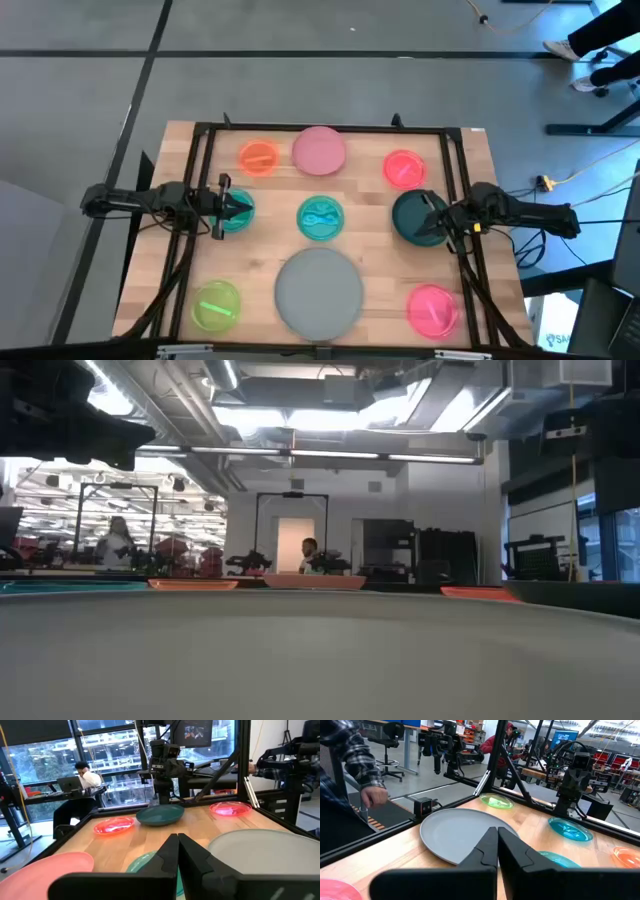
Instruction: Stack plastic plates
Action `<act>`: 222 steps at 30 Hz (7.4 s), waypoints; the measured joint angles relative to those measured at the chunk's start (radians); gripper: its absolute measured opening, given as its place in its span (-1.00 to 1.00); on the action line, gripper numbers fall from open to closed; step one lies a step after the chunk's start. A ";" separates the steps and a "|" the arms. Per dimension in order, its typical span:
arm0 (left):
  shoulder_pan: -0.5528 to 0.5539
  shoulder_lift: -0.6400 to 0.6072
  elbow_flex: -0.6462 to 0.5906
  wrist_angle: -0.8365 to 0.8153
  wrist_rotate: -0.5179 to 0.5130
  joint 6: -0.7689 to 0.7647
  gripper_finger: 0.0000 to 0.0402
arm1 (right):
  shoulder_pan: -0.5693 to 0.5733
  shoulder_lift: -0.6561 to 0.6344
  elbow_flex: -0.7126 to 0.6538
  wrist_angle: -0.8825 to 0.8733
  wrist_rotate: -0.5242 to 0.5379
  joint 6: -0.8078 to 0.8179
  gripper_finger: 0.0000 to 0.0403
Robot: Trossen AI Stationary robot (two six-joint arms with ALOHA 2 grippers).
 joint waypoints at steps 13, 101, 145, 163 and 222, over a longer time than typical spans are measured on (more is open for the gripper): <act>0.000 0.000 0.000 0.000 0.000 0.000 -1.00 | 0.000 0.000 0.000 0.000 0.000 0.000 -0.97; 0.004 0.680 0.223 0.521 0.020 0.146 -1.00 | 0.311 1.048 0.515 -0.196 0.773 0.708 -0.82; 0.005 0.734 0.223 0.549 -0.061 0.005 -1.00 | 0.569 1.277 0.454 -0.533 0.932 1.094 -0.22; 0.005 0.734 0.223 0.563 -0.060 0.006 -1.00 | 0.570 1.299 0.573 -0.505 0.942 0.803 -0.97; 0.004 0.734 0.223 0.629 -0.029 0.005 -1.00 | 0.566 1.722 0.635 0.766 0.407 0.360 -0.60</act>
